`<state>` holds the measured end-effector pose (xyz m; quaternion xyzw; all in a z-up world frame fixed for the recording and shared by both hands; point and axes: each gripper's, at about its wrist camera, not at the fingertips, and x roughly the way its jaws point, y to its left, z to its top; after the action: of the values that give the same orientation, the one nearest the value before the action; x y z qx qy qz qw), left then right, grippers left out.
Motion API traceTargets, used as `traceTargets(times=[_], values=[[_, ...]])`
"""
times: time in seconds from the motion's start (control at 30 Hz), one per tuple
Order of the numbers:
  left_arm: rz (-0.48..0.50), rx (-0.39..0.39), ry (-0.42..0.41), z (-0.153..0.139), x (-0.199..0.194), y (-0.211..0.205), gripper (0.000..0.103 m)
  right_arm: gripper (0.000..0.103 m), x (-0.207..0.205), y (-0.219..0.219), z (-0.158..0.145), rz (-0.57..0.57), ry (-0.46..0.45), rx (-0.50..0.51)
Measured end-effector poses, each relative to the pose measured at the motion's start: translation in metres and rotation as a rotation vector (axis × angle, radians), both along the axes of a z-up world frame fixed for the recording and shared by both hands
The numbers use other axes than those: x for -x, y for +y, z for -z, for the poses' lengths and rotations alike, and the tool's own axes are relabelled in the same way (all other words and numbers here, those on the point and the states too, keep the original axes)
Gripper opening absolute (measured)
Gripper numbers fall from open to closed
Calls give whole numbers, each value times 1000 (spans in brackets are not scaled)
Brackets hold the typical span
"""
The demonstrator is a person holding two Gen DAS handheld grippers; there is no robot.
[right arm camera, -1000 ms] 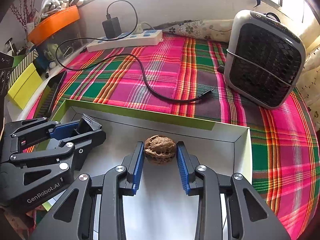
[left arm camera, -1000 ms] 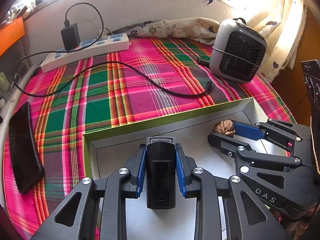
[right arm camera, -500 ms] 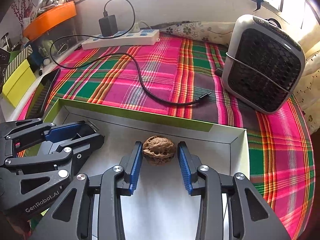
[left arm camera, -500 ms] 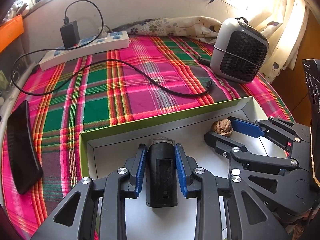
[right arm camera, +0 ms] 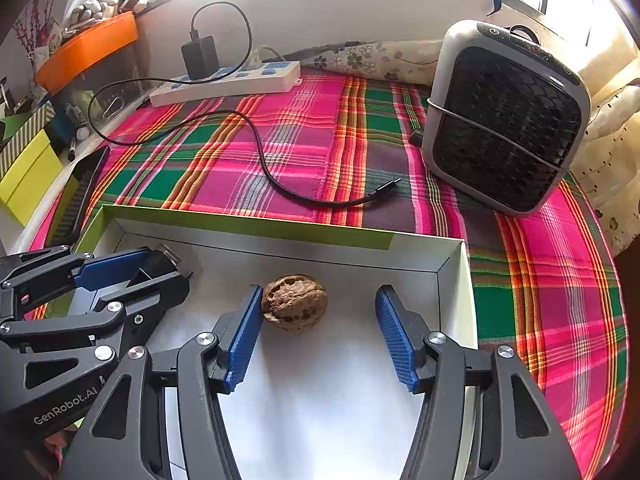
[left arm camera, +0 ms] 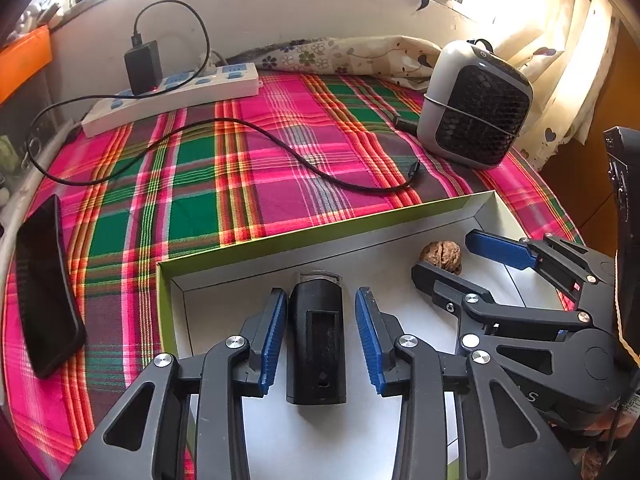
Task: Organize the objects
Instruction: 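Open right gripper to drop the walnut in the box while left gripper releases the black device there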
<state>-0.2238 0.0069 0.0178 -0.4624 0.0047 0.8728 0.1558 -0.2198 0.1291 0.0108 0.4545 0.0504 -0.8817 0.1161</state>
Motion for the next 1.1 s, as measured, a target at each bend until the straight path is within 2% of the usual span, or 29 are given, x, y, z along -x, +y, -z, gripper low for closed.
traceTargets(times=[0.1,0.63,1.1], values=[[-8,-5,6,-3,-2,-2,41,58,-2,2,-3,1,11,5],[-31,-55,52,-25,-41,-16,41,58,-34,15,-24,11,71,35],[-40,-55,79,-34,-81,-28,41,58,-74,25,-30,25,91,46]])
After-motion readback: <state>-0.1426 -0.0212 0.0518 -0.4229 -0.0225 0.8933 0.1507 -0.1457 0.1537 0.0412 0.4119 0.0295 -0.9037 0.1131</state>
